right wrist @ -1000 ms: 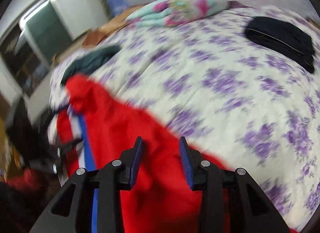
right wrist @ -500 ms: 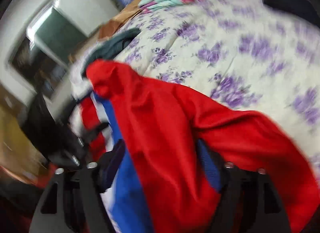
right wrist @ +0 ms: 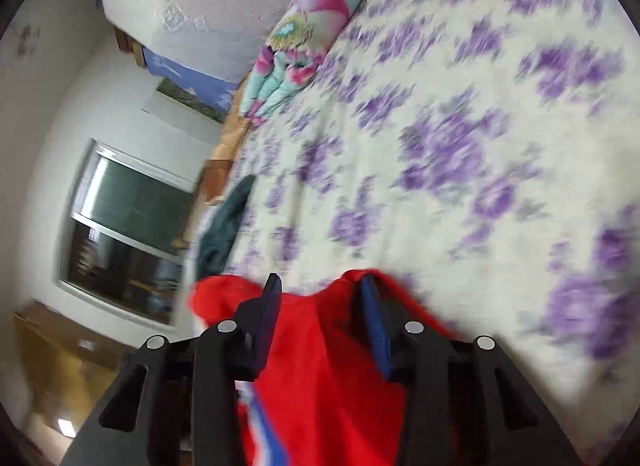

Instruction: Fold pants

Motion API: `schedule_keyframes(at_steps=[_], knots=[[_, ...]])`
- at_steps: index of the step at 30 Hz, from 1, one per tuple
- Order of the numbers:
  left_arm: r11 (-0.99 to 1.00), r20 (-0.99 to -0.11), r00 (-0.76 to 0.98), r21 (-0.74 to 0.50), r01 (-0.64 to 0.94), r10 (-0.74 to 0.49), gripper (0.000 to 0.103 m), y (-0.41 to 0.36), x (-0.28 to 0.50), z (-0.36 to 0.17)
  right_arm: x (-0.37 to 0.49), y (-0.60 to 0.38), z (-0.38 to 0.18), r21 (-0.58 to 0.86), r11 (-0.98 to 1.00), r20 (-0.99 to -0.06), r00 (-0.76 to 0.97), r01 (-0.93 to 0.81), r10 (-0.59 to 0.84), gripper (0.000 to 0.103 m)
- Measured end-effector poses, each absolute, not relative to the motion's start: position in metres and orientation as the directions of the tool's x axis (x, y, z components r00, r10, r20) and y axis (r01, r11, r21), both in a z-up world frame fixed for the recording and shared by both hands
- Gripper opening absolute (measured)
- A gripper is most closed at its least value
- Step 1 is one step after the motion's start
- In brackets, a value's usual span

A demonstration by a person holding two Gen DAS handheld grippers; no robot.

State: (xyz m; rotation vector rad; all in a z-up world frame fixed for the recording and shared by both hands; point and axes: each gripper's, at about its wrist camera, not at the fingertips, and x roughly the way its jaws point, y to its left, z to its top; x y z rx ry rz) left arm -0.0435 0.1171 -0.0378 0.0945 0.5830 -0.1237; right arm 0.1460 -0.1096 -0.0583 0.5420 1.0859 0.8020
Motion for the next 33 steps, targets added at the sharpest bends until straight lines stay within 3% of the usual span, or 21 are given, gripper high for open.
schedule_keyframes(at_steps=[6,10,12,14,16,17,19,22,24,25,26,27,30,32,33], knots=[[0.989,-0.551,0.829,0.038,0.141,-0.097,0.098,0.119,-0.043,-0.037,0.103,-0.114,-0.009,0.415,0.782,-0.635,0.467,-0.466,0.615,0.040],[0.989,-0.536,0.831,-0.097,0.112,-0.147,0.098,0.133,-0.047,-0.019,0.058,-0.076,-0.002,0.133,0.773,-0.648,0.536,-0.620,0.541,0.038],[0.969,-0.533,0.812,-0.181,0.167,-0.239,0.098,0.135,-0.045,-0.005,0.054,-0.061,-0.015,0.142,0.738,-0.708,0.453,-0.659,0.541,0.036],[0.965,-0.552,0.792,-0.180,0.193,-0.261,0.098,0.131,-0.035,0.000,0.071,-0.054,-0.036,0.151,0.775,-0.769,0.420,-0.614,0.482,0.036],[0.985,-0.623,0.763,-0.097,0.145,-0.173,0.098,0.129,-0.014,-0.012,0.093,-0.062,-0.051,0.171,0.822,-0.786,0.427,-0.543,0.446,0.019],[0.995,-0.668,0.739,-0.032,0.090,-0.088,0.098,0.131,0.001,-0.026,0.106,-0.076,-0.054,0.246,0.837,-0.780,0.413,-0.490,0.471,0.002],[0.998,-0.677,0.735,0.015,0.056,-0.031,0.098,0.134,0.005,-0.032,0.113,-0.094,-0.049,0.286,0.857,-0.759,0.444,-0.428,0.475,0.000],[1.000,-0.653,0.757,0.002,-0.004,0.004,0.098,0.138,-0.011,-0.017,0.091,-0.114,-0.030,0.279,0.858,-0.709,0.509,-0.431,0.487,0.006],[0.994,-0.607,0.789,-0.105,0.039,-0.095,0.098,0.142,-0.028,-0.003,0.068,-0.120,-0.017,0.295,0.833,-0.672,0.518,-0.467,0.529,0.011],[0.984,-0.590,0.791,-0.154,0.088,-0.163,0.098,0.141,-0.033,0.004,0.057,-0.121,-0.013,0.292,0.821,-0.659,0.519,-0.491,0.545,0.023],[0.980,-0.584,0.789,-0.164,0.116,-0.191,0.098,0.137,-0.033,0.007,0.046,-0.120,-0.012,0.292,0.807,-0.651,0.512,-0.513,0.560,0.059],[0.981,-0.588,0.786,-0.136,0.138,-0.192,0.098,0.128,-0.033,0.009,0.041,-0.116,-0.016,0.296,0.802,-0.656,0.500,-0.518,0.565,0.072],[0.997,-0.673,0.738,0.007,0.074,-0.050,0.098,0.114,-0.001,-0.019,0.049,-0.113,-0.053,0.299,0.820,-0.731,0.435,-0.488,0.525,0.068],[0.980,-0.662,0.739,0.200,0.012,0.126,0.098,0.096,0.012,-0.041,0.047,-0.130,-0.042,0.365,0.828,-0.688,0.475,-0.427,0.548,0.063],[0.970,-0.647,0.747,0.243,0.011,0.153,0.098,0.087,0.008,-0.040,0.041,-0.140,-0.034,0.381,0.832,-0.654,0.518,-0.403,0.551,0.063]])
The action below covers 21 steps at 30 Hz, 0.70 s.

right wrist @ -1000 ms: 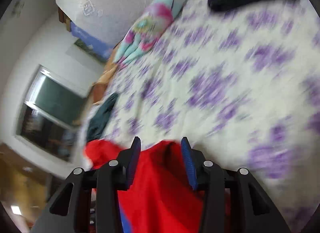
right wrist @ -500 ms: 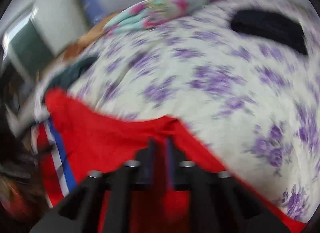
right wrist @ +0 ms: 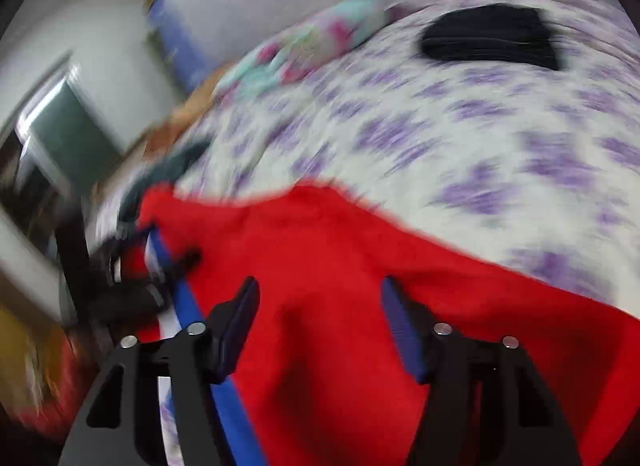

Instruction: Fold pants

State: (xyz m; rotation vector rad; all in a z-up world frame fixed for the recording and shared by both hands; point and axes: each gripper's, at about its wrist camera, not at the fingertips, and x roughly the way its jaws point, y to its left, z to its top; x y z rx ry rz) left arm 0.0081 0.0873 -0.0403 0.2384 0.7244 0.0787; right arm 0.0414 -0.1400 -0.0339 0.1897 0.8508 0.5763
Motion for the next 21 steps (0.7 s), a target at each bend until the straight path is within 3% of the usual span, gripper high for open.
schedule_keyframes(at_steps=[2,4,7,12,15,18,21], knots=[[0.946,-0.598,0.781,0.322,0.028,0.180,0.098,0.067,-0.004,-0.046,0.014,-0.165,-0.012,0.405,0.810,-0.560,0.585,-0.424,0.587,0.064],[0.934,-0.559,0.808,0.355,0.031,0.186,0.098,0.062,-0.016,-0.045,-0.018,-0.195,-0.001,0.404,0.820,-0.509,0.646,-0.405,0.570,0.071],[0.957,-0.567,0.815,0.285,0.061,0.117,0.098,0.072,-0.022,-0.039,-0.071,-0.265,-0.005,0.443,0.861,-0.485,0.741,-0.250,0.465,0.076],[0.978,-0.588,0.808,0.189,0.085,0.043,0.098,0.087,-0.013,-0.035,-0.145,-0.368,-0.026,0.540,0.833,-0.556,0.795,0.122,0.244,0.076],[0.983,-0.599,0.801,0.141,0.120,-0.012,0.098,0.094,-0.013,-0.033,-0.142,-0.391,-0.039,0.590,0.784,-0.576,0.780,0.191,0.244,0.076],[0.990,-0.587,0.806,0.051,0.132,-0.078,0.098,0.107,-0.016,-0.027,-0.120,-0.398,-0.056,0.696,0.688,-0.537,0.785,0.205,0.309,0.076],[0.986,-0.551,0.817,-0.104,0.134,-0.169,0.098,0.132,-0.024,-0.023,-0.100,-0.402,-0.057,0.711,0.675,-0.499,0.819,0.200,0.283,0.074]])
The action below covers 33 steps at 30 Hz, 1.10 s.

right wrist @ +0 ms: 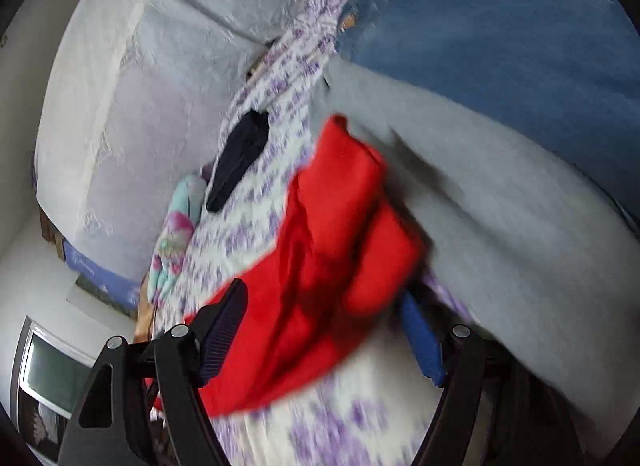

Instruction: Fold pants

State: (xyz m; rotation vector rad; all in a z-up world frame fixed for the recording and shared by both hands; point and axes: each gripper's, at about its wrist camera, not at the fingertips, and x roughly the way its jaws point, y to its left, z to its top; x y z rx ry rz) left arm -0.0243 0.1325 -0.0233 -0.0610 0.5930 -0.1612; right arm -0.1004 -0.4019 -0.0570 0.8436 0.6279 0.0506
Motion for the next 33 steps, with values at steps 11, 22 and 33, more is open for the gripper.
schedule_keyframes(at_steps=[11,22,33], knots=[[0.907,-0.446,0.817,-0.367,0.206,-0.366,0.098,0.166,-0.028,-0.025,-0.086,-0.303,-0.002,0.333,0.942,-0.405,0.907,0.030,0.114,0.020],[0.892,-0.436,0.810,-0.395,0.220,-0.393,0.098,0.170,-0.027,-0.025,-0.036,-0.035,-0.060,-0.316,0.792,-0.692,0.698,-0.523,0.185,0.040],[0.908,-0.452,0.812,-0.361,0.211,-0.369,0.098,0.166,-0.027,-0.026,-0.046,-0.095,0.014,-0.121,0.925,-0.484,0.835,-0.360,0.261,0.052]])
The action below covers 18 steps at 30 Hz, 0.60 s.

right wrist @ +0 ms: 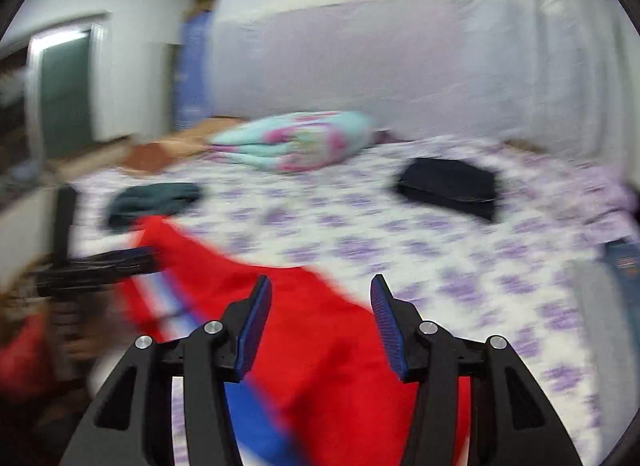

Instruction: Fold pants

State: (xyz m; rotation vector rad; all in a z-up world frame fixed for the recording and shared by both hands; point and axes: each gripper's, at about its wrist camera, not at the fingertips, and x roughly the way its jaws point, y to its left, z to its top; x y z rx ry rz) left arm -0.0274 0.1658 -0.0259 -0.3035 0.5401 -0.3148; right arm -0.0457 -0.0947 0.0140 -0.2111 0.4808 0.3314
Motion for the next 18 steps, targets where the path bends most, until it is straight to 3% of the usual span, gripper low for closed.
schedule_keyframes(at_steps=[1,4,7,10,12,13,15,18], knots=[[0.909,-0.452,0.812,-0.360,0.211,-0.368,0.098,0.166,-0.027,-0.026,-0.039,-0.091,0.006,-0.156,0.928,-0.506,0.834,-0.340,0.220,0.052],[0.909,-0.454,0.811,-0.359,0.211,-0.368,0.098,0.166,-0.028,-0.026,-0.006,-0.066,-0.061,-0.264,0.881,-0.702,0.704,-0.394,0.104,0.054],[0.910,-0.460,0.808,-0.356,0.211,-0.367,0.098,0.166,-0.027,-0.026,-0.009,-0.075,-0.041,-0.216,0.902,-0.678,0.723,-0.374,0.138,0.061],[0.909,-0.487,0.789,-0.362,0.207,-0.374,0.098,0.169,-0.028,-0.022,-0.032,-0.090,-0.015,-0.141,0.928,-0.591,0.782,-0.344,0.200,0.065],[0.888,-0.477,0.782,-0.412,0.205,-0.402,0.098,0.179,-0.033,-0.014,-0.043,-0.099,-0.008,-0.120,0.935,-0.552,0.805,-0.333,0.215,0.082],[0.879,-0.467,0.784,-0.431,0.203,-0.410,0.098,0.184,-0.036,-0.011,-0.041,-0.101,-0.011,-0.128,0.935,-0.560,0.802,-0.330,0.207,0.084],[0.875,-0.464,0.793,-0.453,0.173,-0.396,0.098,0.197,-0.043,-0.006,-0.025,-0.098,-0.039,-0.175,0.922,-0.668,0.730,-0.345,0.146,0.087],[0.859,-0.514,0.791,-0.511,0.028,-0.332,0.098,0.231,-0.053,-0.021,-0.011,-0.113,-0.048,-0.042,0.935,-0.708,0.671,-0.351,0.220,0.090]])
